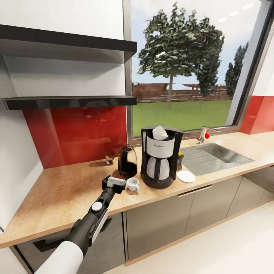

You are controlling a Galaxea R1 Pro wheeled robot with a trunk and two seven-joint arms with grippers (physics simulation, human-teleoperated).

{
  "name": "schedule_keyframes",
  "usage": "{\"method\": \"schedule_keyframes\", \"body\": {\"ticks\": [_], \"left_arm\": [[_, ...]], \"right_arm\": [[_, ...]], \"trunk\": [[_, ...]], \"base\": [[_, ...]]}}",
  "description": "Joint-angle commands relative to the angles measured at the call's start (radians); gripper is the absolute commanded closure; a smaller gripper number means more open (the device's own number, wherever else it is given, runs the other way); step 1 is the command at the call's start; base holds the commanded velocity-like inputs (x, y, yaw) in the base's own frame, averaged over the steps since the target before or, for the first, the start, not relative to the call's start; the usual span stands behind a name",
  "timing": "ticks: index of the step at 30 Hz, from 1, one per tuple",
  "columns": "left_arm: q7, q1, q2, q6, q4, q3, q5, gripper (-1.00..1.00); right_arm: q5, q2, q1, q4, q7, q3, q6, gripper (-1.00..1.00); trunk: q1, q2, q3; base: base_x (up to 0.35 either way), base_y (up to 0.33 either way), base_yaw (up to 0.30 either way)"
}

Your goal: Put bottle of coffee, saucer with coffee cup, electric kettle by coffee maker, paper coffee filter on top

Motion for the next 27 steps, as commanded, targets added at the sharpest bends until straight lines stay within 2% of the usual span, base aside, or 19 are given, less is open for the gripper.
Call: {"method": "schedule_keyframes", "body": {"ticks": [1, 3, 7, 8, 10, 11, 12, 15, 19, 23, 25, 27], "left_arm": [[0.0, 0.01, 0.004, -0.02, 0.0, 0.0, -0.008, -1.0], [-0.006, 0.078, 0.009, -0.074, -0.025, -0.001, -0.009, -1.0], [-0.131, 0.248, 0.028, -0.132, -0.16, -0.003, -0.01, -1.0], [-0.141, 0.265, 0.03, -0.138, -0.175, -0.002, -0.01, -1.0], [-0.169, 0.347, 0.041, -0.166, -0.247, -0.002, -0.01, -1.0], [-0.172, 0.363, 0.044, -0.171, -0.26, -0.002, -0.009, -1.0], [-0.178, 0.42, 0.054, -0.184, -0.306, -0.003, -0.009, -1.0], [-0.183, 0.511, 0.067, -0.211, -0.364, -0.007, -0.008, -1.0], [-0.2, 0.595, 0.074, -0.263, -0.385, -0.01, -0.011, -1.0], [-0.242, 0.71, 0.076, -0.328, -0.384, -0.01, -0.013, -1.0], [-0.244, 0.742, 0.077, -0.337, -0.356, -0.008, -0.013, -1.0], [-0.242, 0.748, 0.077, -0.336, -0.313, -0.005, -0.013, -1.0]], "right_arm": [[0.009, 0.0, 0.0, -0.002, 0.003, -0.002, 0.001, -1.0], [0.009, 0.0, 0.0, -0.002, 0.003, -0.002, 0.001, -1.0], [0.008, 0.0, 0.0, -0.003, 0.003, -0.003, 0.0, -1.0], [0.008, 0.0, 0.0, -0.003, 0.003, -0.003, 0.0, -1.0], [0.008, 0.0, 0.0, -0.002, 0.003, -0.003, 0.0, -1.0], [0.008, 0.0, 0.0, -0.002, 0.003, -0.003, 0.0, -1.0], [0.008, 0.0, 0.0, -0.002, 0.003, -0.003, 0.0, -1.0], [0.009, 0.0, 0.0, -0.002, 0.003, -0.003, -0.001, -1.0], [0.009, 0.0, 0.0, -0.002, 0.003, -0.003, -0.001, -1.0], [0.009, 0.0, 0.0, -0.002, 0.003, -0.002, -0.001, -1.0], [0.009, 0.0, 0.0, -0.003, 0.003, -0.001, -0.001, -1.0], [0.009, 0.0, 0.0, -0.004, 0.003, -0.001, -0.001, -1.0]], "trunk": [[0.0, -0.001, 0.0], [0.0, -0.001, 0.0], [0.0, -0.001, 0.0], [0.0, -0.001, 0.0], [0.0, -0.001, 0.0], [0.0, -0.001, 0.0], [0.0, -0.001, 0.0], [0.0, -0.001, 0.0], [0.0, -0.001, 0.0], [0.0, -0.001, 0.0], [0.0, -0.001, 0.0], [0.0, -0.001, 0.0]], "base": [[-0.005, 0.0, 0.111], [-0.002, 0.0, 0.21], [-0.001, 0.0, 0.257], [0.0, 0.0, 0.268], [0.0, 0.0, 0.27], [0.0, 0.0, 0.271], [0.0, 0.0, 0.272], [0.0, 0.0, 0.235], [0.0, 0.0, 0.078], [0.0, 0.0, 0.009], [0.0, 0.0, 0.001], [0.0, 0.0, 0.0]]}}
